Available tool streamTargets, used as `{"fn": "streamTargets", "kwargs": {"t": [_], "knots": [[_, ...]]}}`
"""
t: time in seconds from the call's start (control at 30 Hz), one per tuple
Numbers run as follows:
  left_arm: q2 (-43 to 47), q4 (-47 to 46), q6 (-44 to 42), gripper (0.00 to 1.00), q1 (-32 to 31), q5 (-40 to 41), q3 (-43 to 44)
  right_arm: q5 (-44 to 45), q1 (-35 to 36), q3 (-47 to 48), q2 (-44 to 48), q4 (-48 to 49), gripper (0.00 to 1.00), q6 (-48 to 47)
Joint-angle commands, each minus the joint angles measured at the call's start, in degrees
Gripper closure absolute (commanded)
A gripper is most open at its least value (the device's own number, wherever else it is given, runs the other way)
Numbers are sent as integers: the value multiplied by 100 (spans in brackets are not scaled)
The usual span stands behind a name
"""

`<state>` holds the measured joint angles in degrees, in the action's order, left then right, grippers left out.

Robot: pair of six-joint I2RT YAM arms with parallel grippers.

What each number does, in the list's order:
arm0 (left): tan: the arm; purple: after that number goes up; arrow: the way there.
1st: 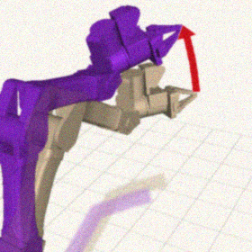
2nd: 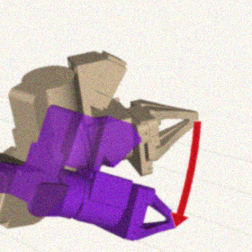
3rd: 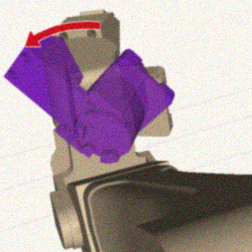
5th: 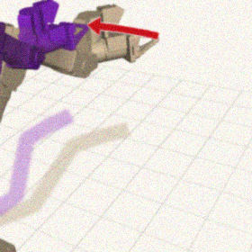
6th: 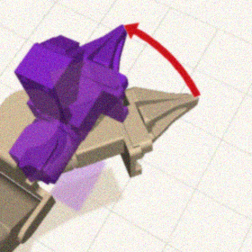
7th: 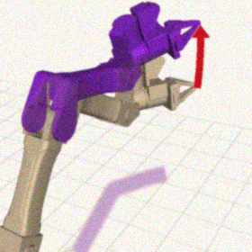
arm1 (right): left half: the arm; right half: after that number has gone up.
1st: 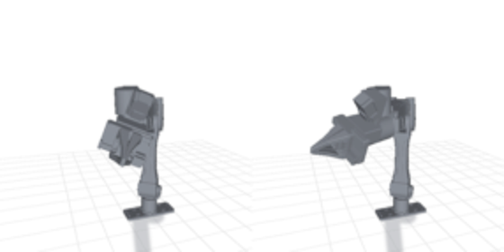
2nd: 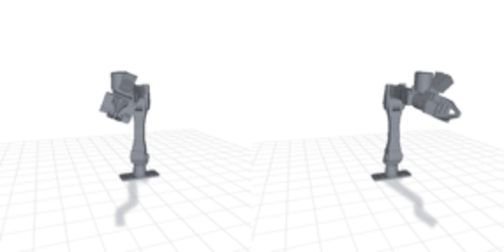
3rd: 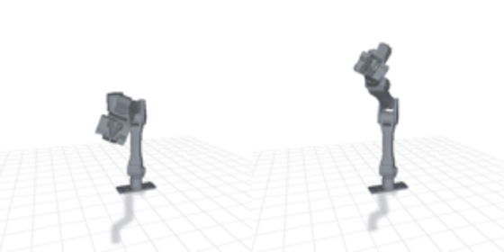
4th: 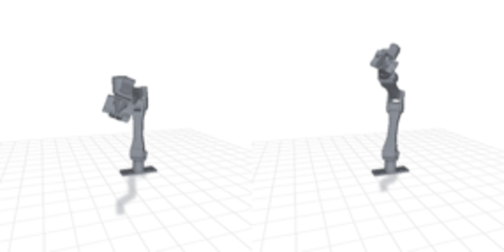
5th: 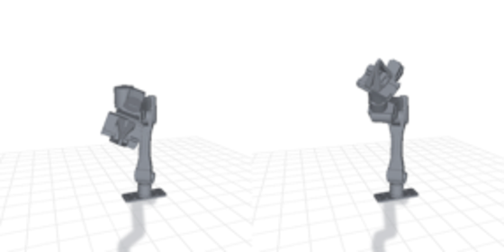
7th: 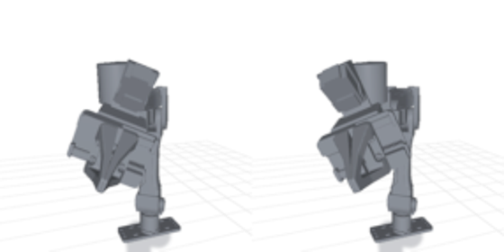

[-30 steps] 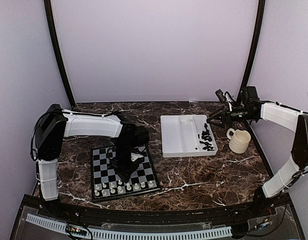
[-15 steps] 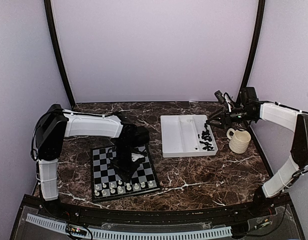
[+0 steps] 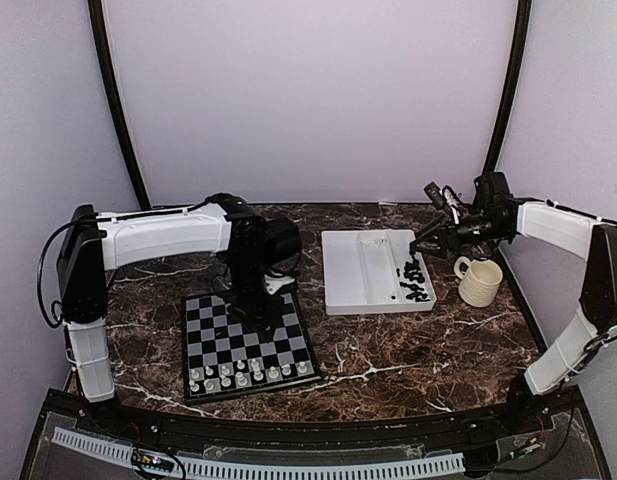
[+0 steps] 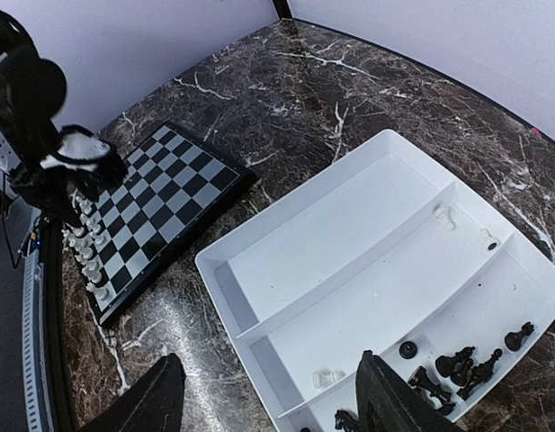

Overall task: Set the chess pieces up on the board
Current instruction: Place the pawn on e2, then move the pawn to the storage box.

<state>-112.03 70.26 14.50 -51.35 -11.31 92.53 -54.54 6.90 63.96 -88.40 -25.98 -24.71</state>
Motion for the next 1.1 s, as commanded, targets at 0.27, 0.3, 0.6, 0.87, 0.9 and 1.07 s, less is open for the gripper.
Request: {"fn": "streamTargets", "kwargs": {"t": [0.27, 0.3, 0.6, 0.87, 0.9, 1.07], "knots": [[722, -1951, -307, 49, 161, 1331, 943, 3498, 1275, 1913, -1449, -2360, 49, -1516], [736, -2129, -314, 49, 222, 1253, 929, 3616, 1305, 2096, -1627, -2503, 52, -1507], [430, -3113, -459, 49, 462, 413, 946, 4380, 1685, 3129, -2655, -3462, 54, -1971], [319, -3262, -490, 49, 598, 153, 783, 5286, 2204, 3345, -2970, -3553, 49, -2516], [316, -3303, -487, 49, 617, 109, 770, 5360, 2247, 3407, -3025, -3609, 48, -2573], [266, -3362, -466, 48, 683, 15, 736, 5957, 2458, 3544, -3275, -3809, 48, -2932]]}}
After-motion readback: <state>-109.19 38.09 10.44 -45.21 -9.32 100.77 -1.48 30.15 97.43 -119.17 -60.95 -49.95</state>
